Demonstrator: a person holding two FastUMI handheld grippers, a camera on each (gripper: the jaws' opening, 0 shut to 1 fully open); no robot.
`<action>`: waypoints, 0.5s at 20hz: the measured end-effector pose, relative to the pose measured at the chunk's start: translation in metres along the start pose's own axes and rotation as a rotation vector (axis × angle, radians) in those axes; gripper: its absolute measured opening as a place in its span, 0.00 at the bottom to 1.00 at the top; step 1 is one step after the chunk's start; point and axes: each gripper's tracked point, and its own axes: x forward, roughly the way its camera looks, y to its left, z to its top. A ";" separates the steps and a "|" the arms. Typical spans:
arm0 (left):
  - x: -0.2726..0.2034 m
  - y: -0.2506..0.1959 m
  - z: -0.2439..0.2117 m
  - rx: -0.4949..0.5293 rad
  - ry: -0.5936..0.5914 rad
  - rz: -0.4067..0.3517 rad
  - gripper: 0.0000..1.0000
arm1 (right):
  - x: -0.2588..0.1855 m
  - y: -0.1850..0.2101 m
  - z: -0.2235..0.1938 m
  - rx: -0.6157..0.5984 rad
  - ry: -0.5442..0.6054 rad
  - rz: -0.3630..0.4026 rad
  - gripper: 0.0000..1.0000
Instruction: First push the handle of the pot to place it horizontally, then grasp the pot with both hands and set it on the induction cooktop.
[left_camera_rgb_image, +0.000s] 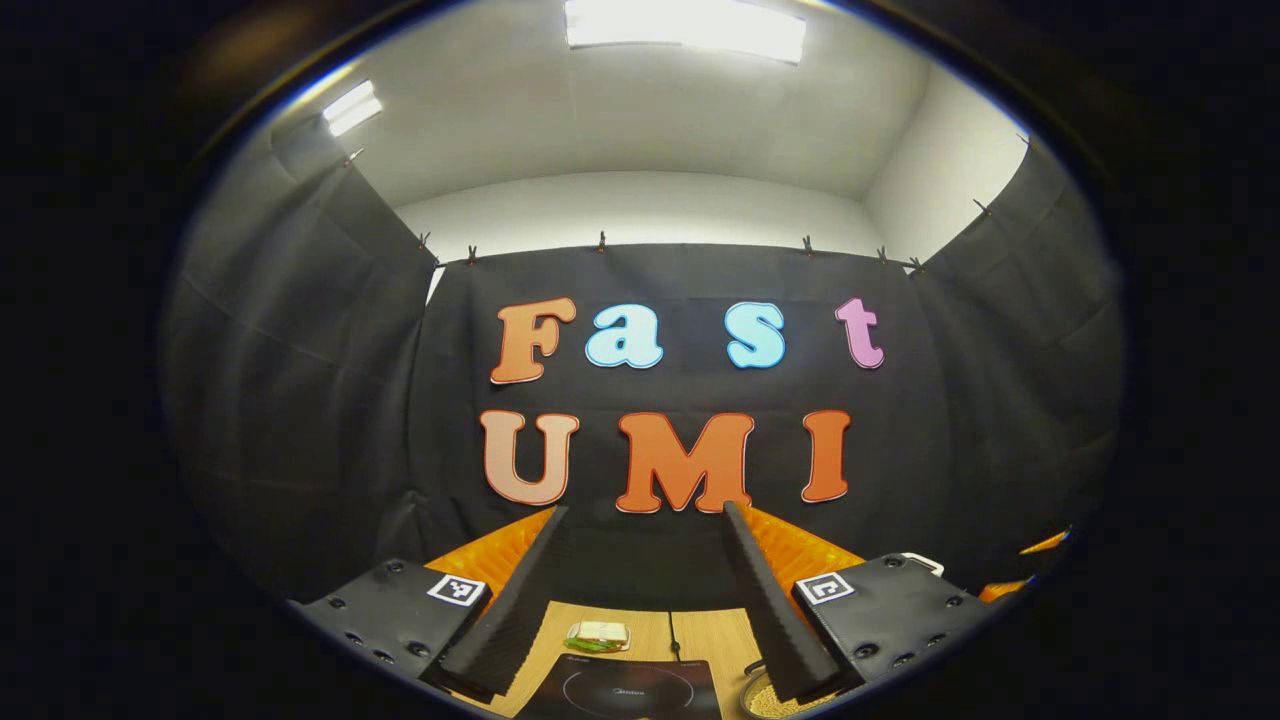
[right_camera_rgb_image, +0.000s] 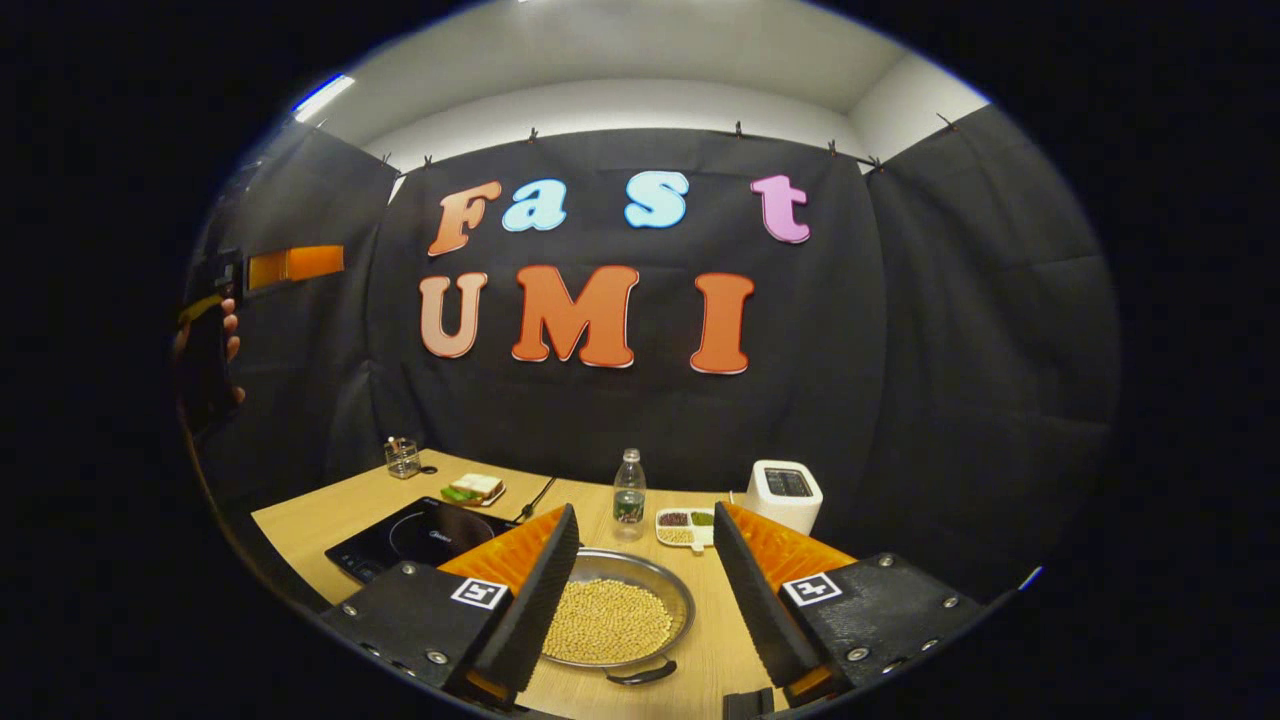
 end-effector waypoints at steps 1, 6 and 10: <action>-0.001 0.001 0.002 0.003 -0.004 0.002 0.97 | 0.001 0.005 -0.015 0.014 0.039 0.022 0.83; -0.003 0.001 0.006 0.014 -0.023 0.010 0.97 | -0.002 0.029 -0.089 0.112 0.286 0.114 0.72; -0.004 0.003 0.006 0.023 -0.027 0.014 0.97 | -0.014 0.057 -0.147 0.198 0.481 0.220 0.54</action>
